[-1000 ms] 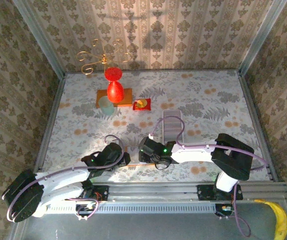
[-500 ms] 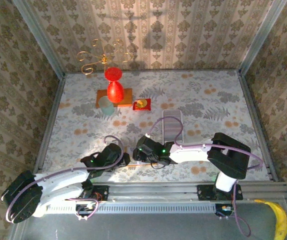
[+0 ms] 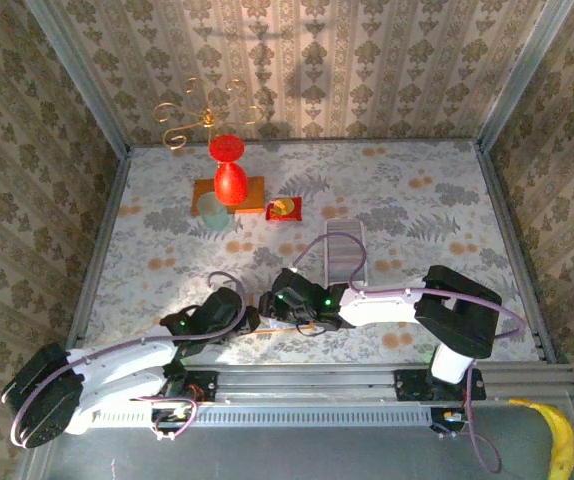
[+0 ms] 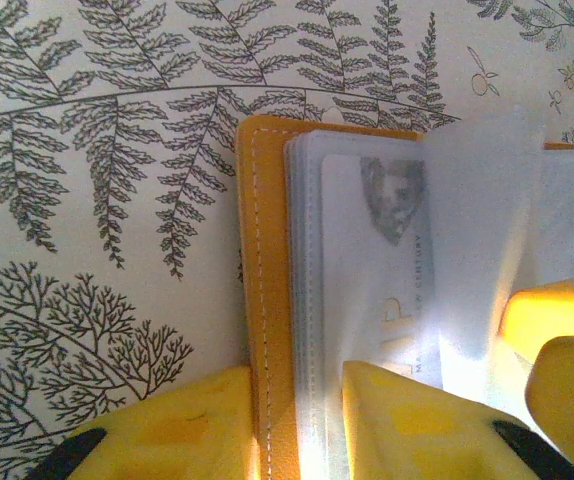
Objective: Put the credit cards into the card holder
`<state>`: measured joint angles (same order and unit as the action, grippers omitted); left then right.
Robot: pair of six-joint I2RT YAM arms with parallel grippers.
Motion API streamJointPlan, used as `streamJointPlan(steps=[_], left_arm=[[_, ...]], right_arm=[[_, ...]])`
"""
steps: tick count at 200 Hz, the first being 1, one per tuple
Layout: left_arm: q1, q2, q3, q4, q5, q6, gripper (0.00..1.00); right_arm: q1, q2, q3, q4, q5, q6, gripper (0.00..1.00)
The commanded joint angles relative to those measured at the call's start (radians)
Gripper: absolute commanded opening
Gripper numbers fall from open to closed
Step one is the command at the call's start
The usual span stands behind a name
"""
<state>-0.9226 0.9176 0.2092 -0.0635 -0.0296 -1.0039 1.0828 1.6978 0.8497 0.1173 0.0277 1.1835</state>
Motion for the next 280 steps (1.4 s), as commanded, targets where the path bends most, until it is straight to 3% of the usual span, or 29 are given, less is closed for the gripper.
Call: streamJointPlan(steps=[1,118,200,250,280], left_arm=[[-0.009,-0.011,-0.019,-0.051,-0.004,-0.02,0.29],[-0.009,-0.036,-0.013,-0.08,-0.033,-0.021,0.29],[-0.01,-0.135,-0.039,-0.14,-0.078,-0.043,0.34],[-0.007,-0.239,-0.044,-0.219,-0.117,-0.042,0.36],[-0.002,-0.292,-0.038,-0.252,-0.125,-0.032,0.37]], right_arm=[[0.006,-0.001,-0.014,0.038,-0.014,0.021,0.51],[0.007,0.004,-0.026,0.137,-0.049,0.06,0.51],[0.005,-0.014,-0.051,0.338,-0.112,0.129,0.51],[-0.014,-0.14,-0.048,0.169,-0.055,-0.029,0.51],[-0.065,-0.294,-0.079,0.024,0.012,-0.234,0.55]])
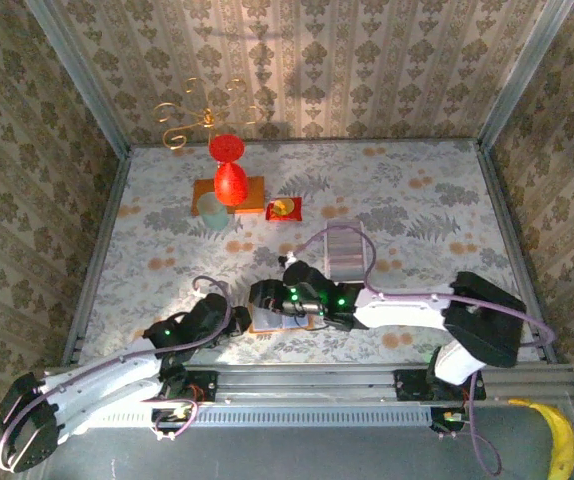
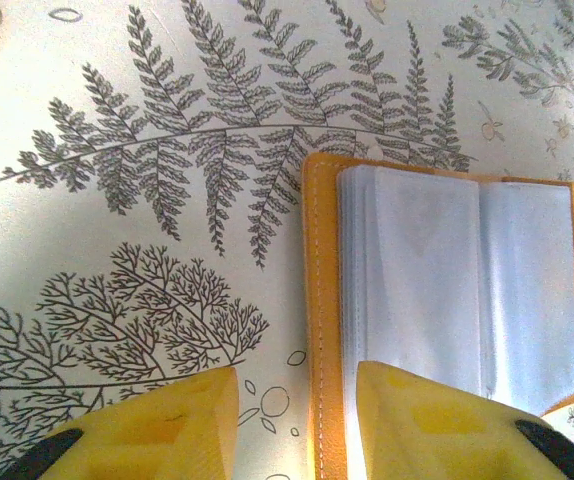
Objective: Put the credit cards into the card holder
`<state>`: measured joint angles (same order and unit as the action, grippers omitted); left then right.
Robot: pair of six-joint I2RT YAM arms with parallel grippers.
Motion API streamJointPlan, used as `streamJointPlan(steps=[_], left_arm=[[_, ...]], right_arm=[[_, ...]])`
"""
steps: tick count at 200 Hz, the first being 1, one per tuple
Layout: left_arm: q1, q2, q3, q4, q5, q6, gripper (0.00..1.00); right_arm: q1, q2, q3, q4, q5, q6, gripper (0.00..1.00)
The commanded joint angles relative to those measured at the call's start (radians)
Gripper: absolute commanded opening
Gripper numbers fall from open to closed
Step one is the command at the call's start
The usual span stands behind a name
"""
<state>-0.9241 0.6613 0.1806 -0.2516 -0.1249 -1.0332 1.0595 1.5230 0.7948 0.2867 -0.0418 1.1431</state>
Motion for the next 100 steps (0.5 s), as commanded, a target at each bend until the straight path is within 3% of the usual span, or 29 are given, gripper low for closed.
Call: streamJointPlan(steps=[1,19,76,100], left_arm=[[-0.001,-0.037,-0.009,-0.065,-0.03,-0.002,0.37],[0.003,-0.055,0.017,-0.088,-0.025,0.017,0.37],[0.006,0.002,0.096,-0.083,0.0,0.114,0.44],[0.007,0.066,0.109,-0.04,0.051,0.154,0.46]], right_arm=[[-0.044,-0.122,-0.025,-0.151,0.082,-0.205,0.55],[-0.089,-0.244,-0.036,-0.236,0.094,-0.396,0.58],[-0.115,-0.521,-0.116,-0.43,0.168,-1.473,0.62],[-0.181,-0.563,-0.211,-0.436,0.119,-1.819,0.64]])
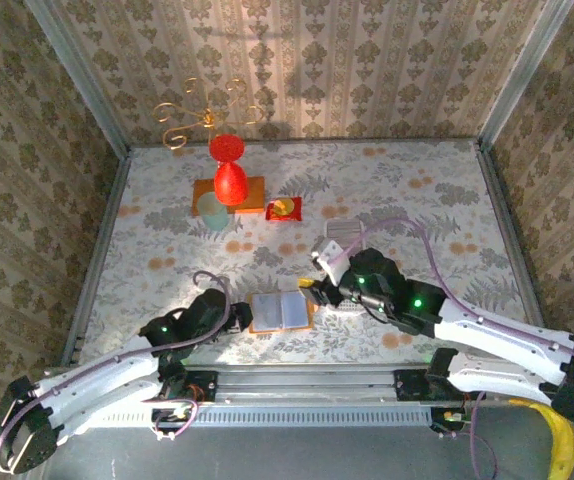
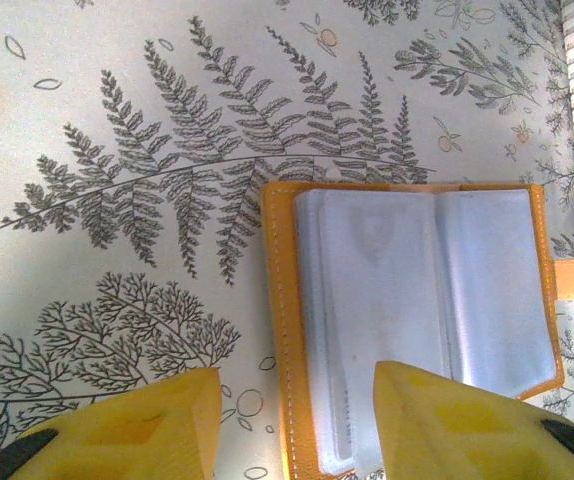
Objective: Put the credit cards into the card holder
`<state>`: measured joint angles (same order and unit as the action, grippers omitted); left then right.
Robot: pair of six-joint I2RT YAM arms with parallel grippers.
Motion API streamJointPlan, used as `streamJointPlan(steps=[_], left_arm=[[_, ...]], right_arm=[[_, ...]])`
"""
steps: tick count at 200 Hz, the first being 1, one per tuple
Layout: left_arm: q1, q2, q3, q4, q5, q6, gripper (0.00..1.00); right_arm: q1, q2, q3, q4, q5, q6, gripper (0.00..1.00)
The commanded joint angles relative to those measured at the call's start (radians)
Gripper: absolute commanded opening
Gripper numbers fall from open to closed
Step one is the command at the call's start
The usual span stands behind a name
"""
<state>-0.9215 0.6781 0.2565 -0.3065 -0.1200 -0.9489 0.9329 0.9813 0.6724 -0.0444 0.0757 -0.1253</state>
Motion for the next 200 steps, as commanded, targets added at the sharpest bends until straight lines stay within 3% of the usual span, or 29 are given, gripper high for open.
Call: streamJointPlan(steps=[1,33,60,149,180,200], left_arm=[[0.004,0.052,0.034,0.016,0.048,0.071,0.46],[0.005,0.145,0.062,0.033,0.096,0.106,0.5],[0.004,0.192,0.07,0.052,0.108,0.117,0.51],[0.004,0.173,0.036,0.093,0.11,0.095,0.52],[0.005,0.167,0.027,0.095,0.097,0.082,0.5],[0.004,0.17,0.027,0.095,0.099,0.077,0.47]], right_arm=[[-0.057,-0.022,-0.091,-0.105,0.0,-0.562,0.64],[-0.193,0.009,-0.088,-0.173,-0.116,-0.714,0.7],[-0.265,0.097,-0.071,-0.176,-0.048,-0.828,0.7],[-0.289,0.289,-0.058,-0.055,-0.003,-0.971,0.76],[-0.289,0.345,-0.063,0.0,0.048,-1.012,0.69],[-0.289,0.346,-0.056,-0.01,0.054,-1.02,0.54]])
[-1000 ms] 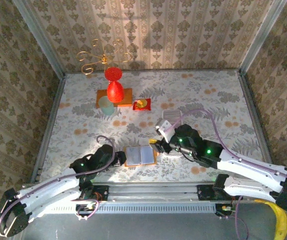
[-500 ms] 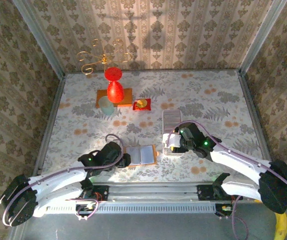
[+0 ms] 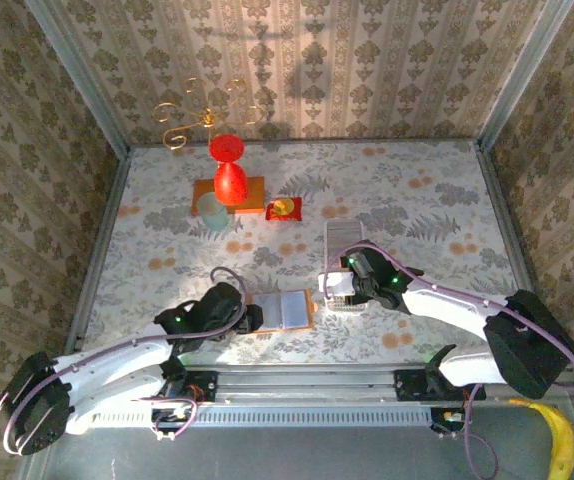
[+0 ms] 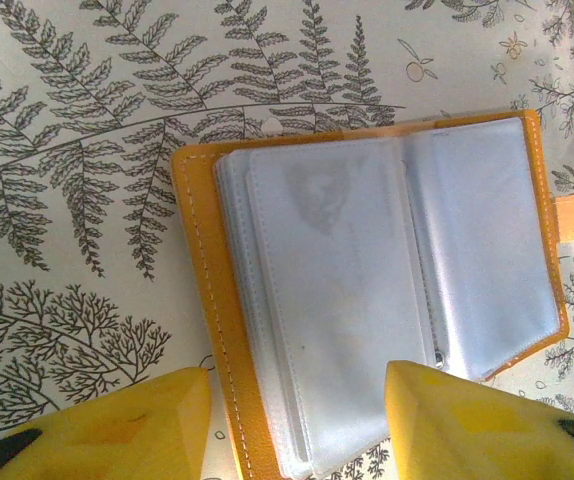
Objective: Put the credit cards into the card holder
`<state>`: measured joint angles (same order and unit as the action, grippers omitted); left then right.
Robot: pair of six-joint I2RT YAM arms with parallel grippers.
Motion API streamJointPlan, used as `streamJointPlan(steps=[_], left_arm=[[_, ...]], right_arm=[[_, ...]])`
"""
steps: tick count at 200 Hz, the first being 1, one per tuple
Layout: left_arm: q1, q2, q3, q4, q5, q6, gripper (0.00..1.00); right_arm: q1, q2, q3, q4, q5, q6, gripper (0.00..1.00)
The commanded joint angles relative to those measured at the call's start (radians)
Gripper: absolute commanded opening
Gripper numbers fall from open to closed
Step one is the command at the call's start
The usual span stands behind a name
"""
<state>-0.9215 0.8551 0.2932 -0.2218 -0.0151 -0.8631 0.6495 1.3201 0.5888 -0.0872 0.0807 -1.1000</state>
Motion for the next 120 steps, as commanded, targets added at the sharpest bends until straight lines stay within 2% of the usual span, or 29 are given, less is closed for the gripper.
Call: streamJointPlan(steps=[1,28,75,98,120], left_arm=[[0.004,-0.007,-0.009,0.01,-0.006,-0.009,0.47],[0.004,0.002,-0.014,0.011,-0.012,-0.023,0.44],[0.003,0.032,-0.014,0.032,-0.004,-0.03,0.42],[0.003,0.048,-0.011,0.035,0.0,-0.031,0.41],[0.003,0.056,-0.009,0.038,0.003,-0.034,0.41]], right_arm=[[-0.004,0.007,0.028,0.031,0.05,-0.046,0.54],[0.013,-0.023,0.033,-0.031,0.056,-0.053,0.4],[0.048,-0.061,0.017,-0.076,0.059,-0.055,0.39],[0.056,-0.061,0.028,-0.1,0.073,-0.053,0.29],[0.056,-0.068,0.026,-0.096,0.078,-0.05,0.26]])
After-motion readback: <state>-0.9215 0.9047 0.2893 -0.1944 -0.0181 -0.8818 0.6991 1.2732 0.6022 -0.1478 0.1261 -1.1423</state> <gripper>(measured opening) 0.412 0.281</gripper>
